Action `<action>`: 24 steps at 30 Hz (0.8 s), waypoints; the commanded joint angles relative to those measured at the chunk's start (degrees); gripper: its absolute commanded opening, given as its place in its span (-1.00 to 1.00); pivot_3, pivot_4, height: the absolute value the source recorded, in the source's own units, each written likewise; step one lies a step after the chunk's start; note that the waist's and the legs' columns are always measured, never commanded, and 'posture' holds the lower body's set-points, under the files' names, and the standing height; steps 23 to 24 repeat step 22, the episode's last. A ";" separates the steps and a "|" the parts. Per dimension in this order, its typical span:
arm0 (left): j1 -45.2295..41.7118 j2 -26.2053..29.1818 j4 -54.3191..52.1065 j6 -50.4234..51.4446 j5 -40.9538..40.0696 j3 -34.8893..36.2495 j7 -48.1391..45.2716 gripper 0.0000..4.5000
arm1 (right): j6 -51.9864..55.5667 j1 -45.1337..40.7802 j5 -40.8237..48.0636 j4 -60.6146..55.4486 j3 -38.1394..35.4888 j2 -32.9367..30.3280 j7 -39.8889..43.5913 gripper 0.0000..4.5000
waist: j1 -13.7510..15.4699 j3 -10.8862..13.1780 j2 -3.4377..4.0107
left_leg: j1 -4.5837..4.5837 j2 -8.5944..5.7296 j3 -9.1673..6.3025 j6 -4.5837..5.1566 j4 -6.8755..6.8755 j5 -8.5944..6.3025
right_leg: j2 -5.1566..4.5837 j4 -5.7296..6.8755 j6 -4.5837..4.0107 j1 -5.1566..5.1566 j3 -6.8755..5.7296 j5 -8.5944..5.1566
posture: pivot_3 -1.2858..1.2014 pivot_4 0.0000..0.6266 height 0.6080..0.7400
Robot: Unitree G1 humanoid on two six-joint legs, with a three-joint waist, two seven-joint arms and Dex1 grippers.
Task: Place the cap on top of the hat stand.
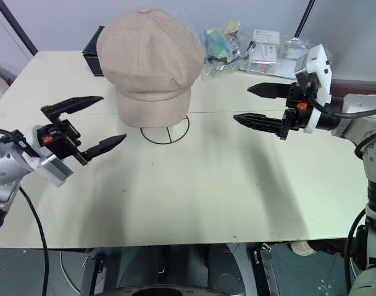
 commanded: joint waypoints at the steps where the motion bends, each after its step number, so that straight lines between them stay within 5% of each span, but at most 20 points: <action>1: 3.76 1.88 -8.60 19.57 -6.42 7.11 1.79 0.97 | -1.49 -0.20 -0.61 1.12 -1.54 -0.16 0.59 1.00 | 0.01 0.01 0.02 | 0.01 0.00 0.00 0.00 0.00 0.00 | 0.00 0.00 0.00 0.00 0.00 0.00 | 0.03 -0.52 1.00; 5: 8.71 6.38 -13.87 58.11 -35.22 18.11 1.02 0.97 | -2.25 -0.91 -1.59 4.65 -1.64 -0.50 2.15 1.00 | -0.10 0.03 0.01 | 0.01 0.03 -0.02 0.00 0.00 0.00 | 0.02 -0.01 -0.01 -0.01 -0.01 -0.01 | 0.03 -0.52 1.00; 10: 9.49 10.01 -5.97 82.45 -63.76 39.94 -8.68 0.97 | -1.82 -5.30 -1.54 11.53 -0.55 -0.69 5.96 1.00 | -0.50 0.16 0.15 | 0.00 0.04 0.01 0.01 -0.01 -0.01 | 0.04 -0.01 -0.02 -0.08 -0.01 -0.03 | 0.03 -0.52 1.00; 14: 8.38 12.94 -1.55 86.90 -62.66 44.57 -14.49 0.97 | -1.28 -10.16 -1.68 17.44 0.38 0.29 7.91 1.00 | -0.87 0.16 0.16 | 0.02 -0.06 0.01 0.01 -0.04 -0.02 | 0.10 -0.02 -0.21 -0.07 -0.02 -0.14 | 0.03 -0.52 1.00; 24: 5.31 13.85 -3.31 87.90 -58.20 42.54 -19.06 0.97 | -1.51 -12.45 -2.47 19.83 1.84 1.47 10.93 1.00 | -1.03 0.17 0.17 | -0.01 -0.11 0.03 0.00 -0.07 -0.02 | 0.05 -0.07 -0.22 -0.08 0.00 -0.14 | 0.03 -0.52 1.00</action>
